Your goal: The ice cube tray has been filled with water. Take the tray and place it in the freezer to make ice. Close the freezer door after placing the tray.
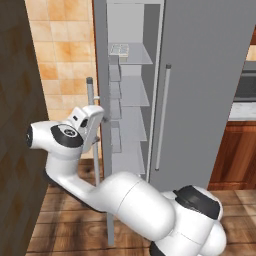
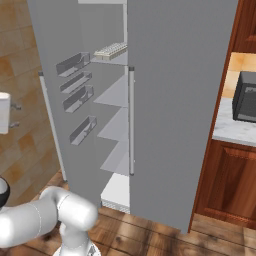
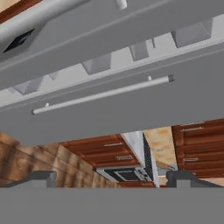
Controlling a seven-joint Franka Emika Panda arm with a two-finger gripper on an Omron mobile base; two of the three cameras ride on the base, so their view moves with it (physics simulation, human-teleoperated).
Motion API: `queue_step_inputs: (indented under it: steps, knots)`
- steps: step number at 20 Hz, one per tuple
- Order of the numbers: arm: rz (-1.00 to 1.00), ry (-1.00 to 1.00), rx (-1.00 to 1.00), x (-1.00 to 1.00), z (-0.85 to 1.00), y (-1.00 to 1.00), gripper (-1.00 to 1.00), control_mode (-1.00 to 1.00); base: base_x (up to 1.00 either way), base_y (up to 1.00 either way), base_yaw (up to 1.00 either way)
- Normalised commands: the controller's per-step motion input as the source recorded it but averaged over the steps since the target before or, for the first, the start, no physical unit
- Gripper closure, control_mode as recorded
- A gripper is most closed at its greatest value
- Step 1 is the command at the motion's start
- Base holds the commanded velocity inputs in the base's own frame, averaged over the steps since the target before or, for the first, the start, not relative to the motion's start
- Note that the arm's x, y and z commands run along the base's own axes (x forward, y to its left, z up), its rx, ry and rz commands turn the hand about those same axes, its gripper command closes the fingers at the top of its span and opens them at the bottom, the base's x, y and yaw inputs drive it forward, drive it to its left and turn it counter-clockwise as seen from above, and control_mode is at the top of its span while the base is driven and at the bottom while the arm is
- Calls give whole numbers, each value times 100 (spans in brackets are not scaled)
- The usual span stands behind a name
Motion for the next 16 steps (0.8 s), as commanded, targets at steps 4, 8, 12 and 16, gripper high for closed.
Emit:
queue_step_inputs:
  steps: [4, 8, 12, 16]
  knots:
    - [0, 4, 0, 15, -17, -11, -100, -100, 0, 0, 0]
    - [1, 1, -1, 19, -18, -1, -100, -100, 0, 0, 0]
    - [3, 0, -4, 18, -15, 0, -100, -100, 0, 0, 0]
    - [3, 0, -2, 23, -13, 0, -100, -100, 0, 0, 0]
